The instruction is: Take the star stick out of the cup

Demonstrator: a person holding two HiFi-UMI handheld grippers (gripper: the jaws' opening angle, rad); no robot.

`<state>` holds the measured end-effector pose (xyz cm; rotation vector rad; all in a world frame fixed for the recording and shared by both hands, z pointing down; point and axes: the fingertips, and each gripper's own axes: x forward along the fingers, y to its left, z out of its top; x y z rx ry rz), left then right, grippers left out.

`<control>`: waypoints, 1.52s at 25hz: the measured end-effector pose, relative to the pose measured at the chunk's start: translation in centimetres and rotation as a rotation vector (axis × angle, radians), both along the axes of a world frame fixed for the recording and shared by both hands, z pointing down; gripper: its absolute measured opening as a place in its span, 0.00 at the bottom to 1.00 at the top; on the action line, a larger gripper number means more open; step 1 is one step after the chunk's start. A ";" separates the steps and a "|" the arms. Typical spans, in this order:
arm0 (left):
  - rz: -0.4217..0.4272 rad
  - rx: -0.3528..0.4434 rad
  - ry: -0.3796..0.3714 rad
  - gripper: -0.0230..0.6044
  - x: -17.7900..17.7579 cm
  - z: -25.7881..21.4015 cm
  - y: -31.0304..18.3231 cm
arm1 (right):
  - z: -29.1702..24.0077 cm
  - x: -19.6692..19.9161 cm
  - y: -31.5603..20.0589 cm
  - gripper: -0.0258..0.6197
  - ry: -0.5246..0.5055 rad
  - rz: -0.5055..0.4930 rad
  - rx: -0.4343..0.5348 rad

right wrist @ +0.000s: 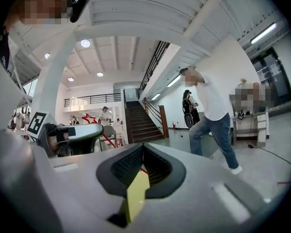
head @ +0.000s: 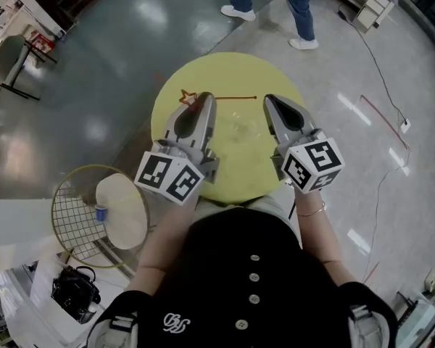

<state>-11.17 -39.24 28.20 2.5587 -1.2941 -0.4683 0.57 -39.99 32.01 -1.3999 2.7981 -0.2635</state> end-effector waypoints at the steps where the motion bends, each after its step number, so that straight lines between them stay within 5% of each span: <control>1: 0.002 0.010 0.006 0.07 0.0 -0.3 0.0 | -0.1 0.1 0.0 0.05 -0.002 -0.001 0.004; 11: 0.008 0.045 0.066 0.07 -0.6 -0.9 0.2 | -1.6 0.5 0.3 0.05 -0.052 -0.028 0.029; 38: 0.005 0.004 0.067 0.07 -0.4 0.7 -0.6 | -1.6 -0.7 0.0 0.05 -0.030 -0.058 0.033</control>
